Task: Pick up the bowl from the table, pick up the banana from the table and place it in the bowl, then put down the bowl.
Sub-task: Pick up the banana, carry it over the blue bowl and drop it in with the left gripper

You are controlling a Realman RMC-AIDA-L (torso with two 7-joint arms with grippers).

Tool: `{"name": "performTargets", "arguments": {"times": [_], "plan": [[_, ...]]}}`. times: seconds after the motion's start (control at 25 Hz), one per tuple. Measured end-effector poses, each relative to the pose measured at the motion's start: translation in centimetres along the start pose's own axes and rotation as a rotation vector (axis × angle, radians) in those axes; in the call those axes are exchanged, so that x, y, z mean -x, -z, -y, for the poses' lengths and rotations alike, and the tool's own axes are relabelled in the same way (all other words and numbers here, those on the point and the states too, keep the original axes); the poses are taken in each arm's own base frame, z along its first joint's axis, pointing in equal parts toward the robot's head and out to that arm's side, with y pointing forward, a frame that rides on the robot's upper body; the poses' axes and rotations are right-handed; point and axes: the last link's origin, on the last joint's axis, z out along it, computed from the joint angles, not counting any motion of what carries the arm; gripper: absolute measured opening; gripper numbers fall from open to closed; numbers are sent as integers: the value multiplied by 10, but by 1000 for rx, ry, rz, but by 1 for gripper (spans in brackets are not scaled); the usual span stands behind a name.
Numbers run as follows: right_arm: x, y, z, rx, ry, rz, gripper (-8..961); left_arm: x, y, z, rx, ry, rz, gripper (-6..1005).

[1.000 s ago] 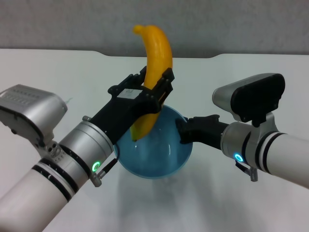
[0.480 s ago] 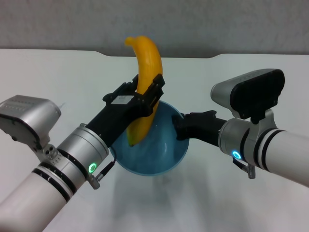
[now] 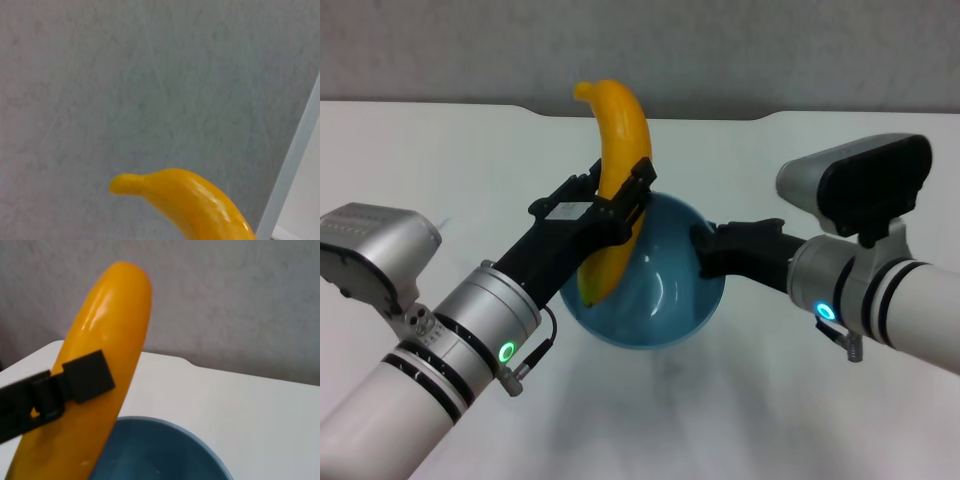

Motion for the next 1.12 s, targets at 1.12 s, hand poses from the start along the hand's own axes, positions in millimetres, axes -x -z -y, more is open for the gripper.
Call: {"name": "performTargets", "arguments": {"times": [1.12], "plan": [[6,6,11,-28,-2,24,63,8,-1,-3,28,-55,34,607]]}}
